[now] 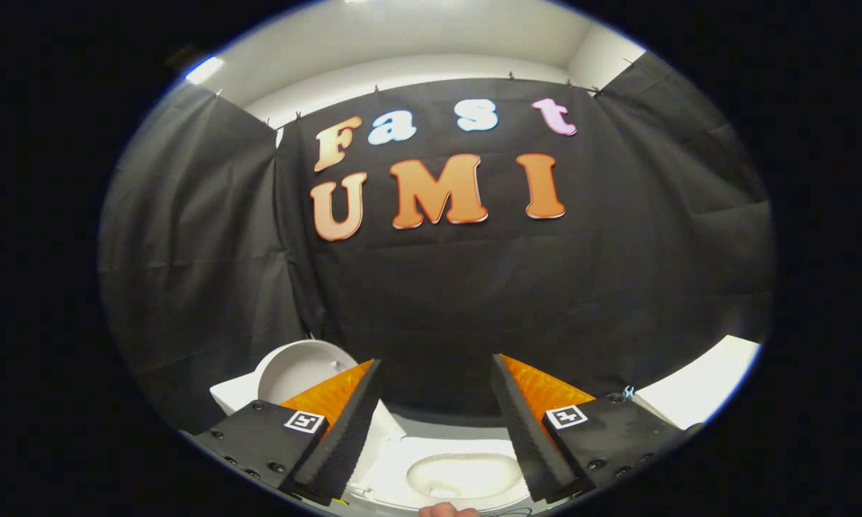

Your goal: Open the toilet lid.

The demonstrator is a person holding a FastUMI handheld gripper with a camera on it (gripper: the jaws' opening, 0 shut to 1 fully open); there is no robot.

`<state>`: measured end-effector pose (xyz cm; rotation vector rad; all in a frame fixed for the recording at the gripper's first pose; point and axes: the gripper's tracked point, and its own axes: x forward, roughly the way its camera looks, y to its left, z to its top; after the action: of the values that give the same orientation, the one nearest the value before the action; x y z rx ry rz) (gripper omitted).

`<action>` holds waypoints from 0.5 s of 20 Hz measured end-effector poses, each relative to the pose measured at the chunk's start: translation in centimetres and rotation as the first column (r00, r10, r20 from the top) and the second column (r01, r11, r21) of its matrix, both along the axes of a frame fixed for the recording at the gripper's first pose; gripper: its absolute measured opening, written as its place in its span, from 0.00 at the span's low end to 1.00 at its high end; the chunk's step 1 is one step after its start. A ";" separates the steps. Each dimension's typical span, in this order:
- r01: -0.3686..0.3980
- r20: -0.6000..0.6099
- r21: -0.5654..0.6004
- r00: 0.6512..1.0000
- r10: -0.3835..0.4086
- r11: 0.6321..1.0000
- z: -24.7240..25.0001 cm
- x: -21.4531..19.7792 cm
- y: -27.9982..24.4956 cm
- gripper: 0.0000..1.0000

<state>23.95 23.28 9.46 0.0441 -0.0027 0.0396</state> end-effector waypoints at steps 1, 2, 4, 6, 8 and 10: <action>0.013 0.017 0.010 1.000 -0.013 1.000 0.9 -0.8 -1.8 0.96; 0.031 0.030 0.021 0.999 -0.031 0.999 1.6 -1.6 -3.7 0.96; 0.068 0.056 0.024 0.996 -0.069 0.997 2.8 -3.8 -7.6 0.96; 0.103 0.075 -0.003 0.992 -0.103 0.995 3.3 -5.5 -10.8 0.95; 0.119 0.080 -0.039 0.990 -0.116 0.992 2.9 -7.4 -13.1 0.95; 0.133 0.056 -0.064 0.990 -0.130 0.989 1.4 -9.3 -15.5 0.95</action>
<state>14.64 7.79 10.82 -0.0245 -0.0556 -0.0913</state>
